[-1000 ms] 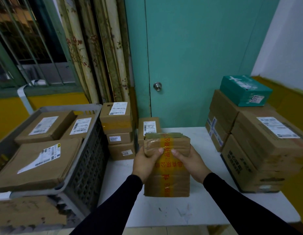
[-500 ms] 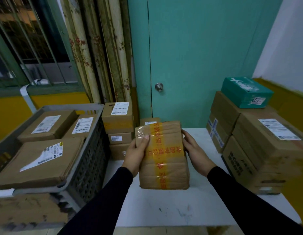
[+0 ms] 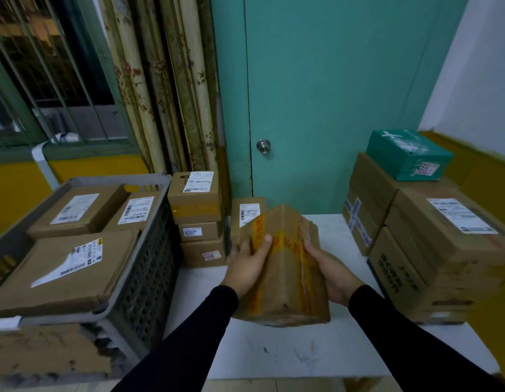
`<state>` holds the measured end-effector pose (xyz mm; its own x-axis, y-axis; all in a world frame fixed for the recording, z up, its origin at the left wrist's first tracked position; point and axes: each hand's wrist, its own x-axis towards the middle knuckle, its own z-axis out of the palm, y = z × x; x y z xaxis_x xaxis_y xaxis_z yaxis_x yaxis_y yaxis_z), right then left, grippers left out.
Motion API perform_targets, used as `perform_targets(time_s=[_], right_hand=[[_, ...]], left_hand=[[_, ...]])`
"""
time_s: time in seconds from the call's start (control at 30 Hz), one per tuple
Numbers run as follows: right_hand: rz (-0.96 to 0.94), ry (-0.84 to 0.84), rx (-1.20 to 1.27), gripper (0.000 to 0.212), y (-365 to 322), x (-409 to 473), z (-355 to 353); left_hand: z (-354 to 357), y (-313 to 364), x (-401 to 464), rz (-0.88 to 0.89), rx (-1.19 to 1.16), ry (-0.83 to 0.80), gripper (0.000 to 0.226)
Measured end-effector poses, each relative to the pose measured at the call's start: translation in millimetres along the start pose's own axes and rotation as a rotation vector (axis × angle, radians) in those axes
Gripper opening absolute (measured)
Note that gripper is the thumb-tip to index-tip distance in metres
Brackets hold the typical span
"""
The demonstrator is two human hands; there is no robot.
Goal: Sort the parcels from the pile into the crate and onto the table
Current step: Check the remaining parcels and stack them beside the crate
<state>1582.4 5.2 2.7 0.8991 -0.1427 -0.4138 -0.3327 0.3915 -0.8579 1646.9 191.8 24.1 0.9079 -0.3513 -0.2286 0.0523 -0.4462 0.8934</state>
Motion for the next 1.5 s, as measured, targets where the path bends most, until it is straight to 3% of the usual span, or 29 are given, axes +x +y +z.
perform_targets(time_s=[0.07, 0.13, 0.27, 0.4, 0.53, 0.97, 1.2, 1.27, 1.37, 1.5], right_hand=[[-0.034, 0.03, -0.019, 0.049, 0.3, -0.2, -0.6], [-0.079, 0.024, 0.002, 0.044, 0.3, -0.4, -1.0], [-0.17, 0.039, -0.061, 0.045, -1.0, -1.6, -0.1], [-0.273, 0.045, -0.2, 0.044, -5.3, -5.1, 9.7], [-0.307, 0.005, -0.178, 0.038, -6.4, -3.1, 13.9], [-0.293, 0.023, -0.148, 0.037, 1.8, 4.9, 19.0], [-0.279, 0.031, -0.104, 0.038, -0.5, 0.6, 18.0], [-0.281, 0.04, -0.077, 0.041, -3.6, -0.7, 17.6], [-0.262, 0.055, 0.062, 0.062, -10.0, 1.1, 14.9], [-0.172, 0.172, 0.223, 0.086, -14.2, 11.2, 2.1]], left_hand=[[6.0, 0.7, 1.6, -0.063, -0.054, -0.066, 0.118], [8.8, -2.3, 6.9, -0.096, -0.214, -0.128, 0.115], [13.7, 7.9, -1.0, -0.073, -0.468, -0.219, 0.074], [23.9, 4.3, -3.0, -0.038, -0.474, -0.17, 0.061], [23.2, 2.0, -1.1, -0.037, -0.474, -0.098, 0.048], [18.9, 1.1, 2.6, -0.036, -0.403, -0.094, 0.046], [14.6, 4.5, 4.1, -0.055, -0.398, -0.069, 0.061], [10.3, 12.1, 2.2, -0.047, -0.426, -0.103, 0.063], [-0.1, 22.7, 2.2, -0.036, -0.501, -0.155, 0.056], [-9.9, 26.4, 5.4, -0.129, -0.648, -0.094, 0.066]])
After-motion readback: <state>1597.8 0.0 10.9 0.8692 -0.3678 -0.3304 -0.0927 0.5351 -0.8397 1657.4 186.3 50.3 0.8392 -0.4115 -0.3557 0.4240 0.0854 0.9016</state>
